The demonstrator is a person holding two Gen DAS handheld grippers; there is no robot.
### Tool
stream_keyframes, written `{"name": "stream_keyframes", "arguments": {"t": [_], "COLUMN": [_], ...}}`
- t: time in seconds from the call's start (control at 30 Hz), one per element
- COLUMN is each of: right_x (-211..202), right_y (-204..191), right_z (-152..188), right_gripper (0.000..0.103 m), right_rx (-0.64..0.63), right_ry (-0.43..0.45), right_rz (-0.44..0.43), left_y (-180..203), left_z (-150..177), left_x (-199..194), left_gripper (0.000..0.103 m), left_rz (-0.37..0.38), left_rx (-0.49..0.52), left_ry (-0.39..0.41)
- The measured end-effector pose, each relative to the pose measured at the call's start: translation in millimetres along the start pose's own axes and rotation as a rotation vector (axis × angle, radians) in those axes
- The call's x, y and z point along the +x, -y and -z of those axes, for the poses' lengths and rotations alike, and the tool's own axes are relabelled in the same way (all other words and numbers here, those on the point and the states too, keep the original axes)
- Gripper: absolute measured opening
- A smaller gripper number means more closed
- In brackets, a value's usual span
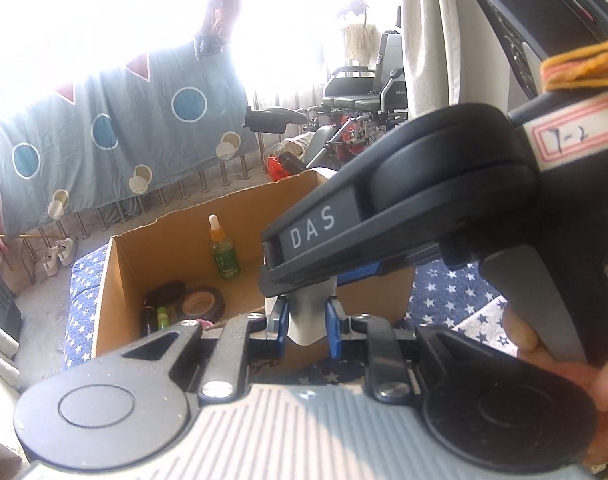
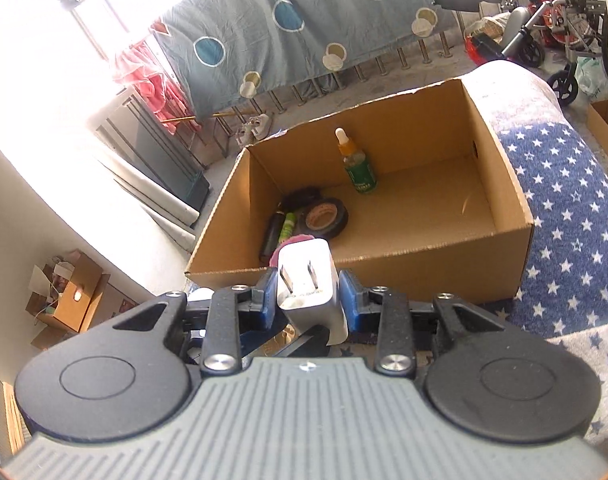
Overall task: Organize rigid objects
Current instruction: 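Lift the white plug adapter into the box and open the right tool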
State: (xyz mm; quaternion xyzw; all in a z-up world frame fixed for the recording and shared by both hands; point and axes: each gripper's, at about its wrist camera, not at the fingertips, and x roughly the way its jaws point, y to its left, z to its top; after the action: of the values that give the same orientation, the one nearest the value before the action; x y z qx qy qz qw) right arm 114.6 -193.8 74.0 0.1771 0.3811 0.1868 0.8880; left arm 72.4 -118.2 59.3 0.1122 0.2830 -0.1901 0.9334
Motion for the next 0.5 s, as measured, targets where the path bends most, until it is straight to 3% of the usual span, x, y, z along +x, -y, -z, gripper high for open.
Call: {"name": "stream_keyframes", "arguments": {"t": [0.2,0.5], "right_x": [30.7,127.1], "right_y": [9.1,43.5], "right_z": [-44.6,-96.9], "right_gripper": [0.03,0.028], "right_rx": [0.015,0.06], "right_ry": [-0.043,-0.203], "right_rz": [-0.024,0.027], "left_y": [-28.5,-70.2], "left_z": [-24.5,-38.4], "left_x": [36.0,121.0], "left_gripper": [0.021,0.021], "left_rz": [0.008,0.007], "left_rx": [-0.069,-0.18], "left_ry": [-0.041,-0.161]}}
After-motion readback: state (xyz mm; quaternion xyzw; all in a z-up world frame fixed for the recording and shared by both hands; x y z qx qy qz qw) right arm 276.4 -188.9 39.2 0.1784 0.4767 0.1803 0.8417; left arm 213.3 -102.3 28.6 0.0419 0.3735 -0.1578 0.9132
